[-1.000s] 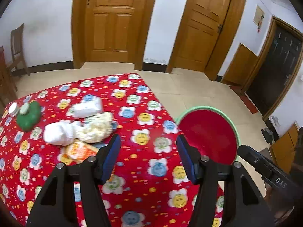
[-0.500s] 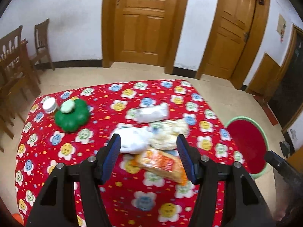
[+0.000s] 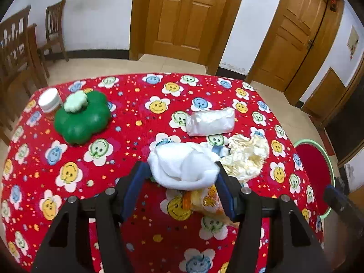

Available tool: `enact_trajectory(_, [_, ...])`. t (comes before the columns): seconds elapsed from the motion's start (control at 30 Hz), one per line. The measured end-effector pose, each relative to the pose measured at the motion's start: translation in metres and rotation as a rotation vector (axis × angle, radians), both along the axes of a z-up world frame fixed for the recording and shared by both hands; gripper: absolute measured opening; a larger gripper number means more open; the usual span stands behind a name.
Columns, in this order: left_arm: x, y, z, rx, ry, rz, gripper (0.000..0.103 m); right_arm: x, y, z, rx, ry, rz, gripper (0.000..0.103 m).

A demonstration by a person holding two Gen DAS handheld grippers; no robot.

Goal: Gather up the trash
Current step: 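Move the left tool to the white tissue bundle and grasp it, then hold the tissue in the left tool while the right grasps the orange snack bag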

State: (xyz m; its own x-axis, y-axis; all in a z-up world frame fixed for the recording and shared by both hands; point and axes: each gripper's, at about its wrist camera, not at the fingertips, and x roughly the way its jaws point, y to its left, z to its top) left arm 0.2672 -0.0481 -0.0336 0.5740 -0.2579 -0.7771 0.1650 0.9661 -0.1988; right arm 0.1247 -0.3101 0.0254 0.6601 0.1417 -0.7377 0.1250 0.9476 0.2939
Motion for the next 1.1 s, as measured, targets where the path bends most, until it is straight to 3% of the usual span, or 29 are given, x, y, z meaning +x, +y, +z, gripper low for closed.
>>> enact_trajectory(0.1, [0.004, 0.001, -0.004, -0.031, 0.000, 0.002, 0.061, 0.007, 0.005, -0.007, 0.000, 0.016, 0.011, 0.057])
enact_trajectory(0.33, [0.003, 0.008, -0.003, -0.101, -0.013, -0.007, 0.032, 0.018, 0.014, -0.017, -0.002, 0.044, 0.036, 0.057])
enact_trajectory(0.73, [-0.028, 0.044, 0.021, -0.091, -0.059, 0.067, 0.030, 0.033, 0.049, -0.025, -0.008, 0.064, 0.151, 0.057])
enact_trajectory(0.87, [-0.037, 0.060, 0.020, -0.052, -0.050, 0.118, 0.030, 0.040, 0.071, -0.029, -0.028, 0.073, 0.225, 0.063])
enact_trajectory(1.1, [-0.053, 0.084, 0.016, 0.005, -0.044, 0.174, 0.030, 0.053, 0.100, -0.039, -0.036, 0.075, 0.319, 0.065])
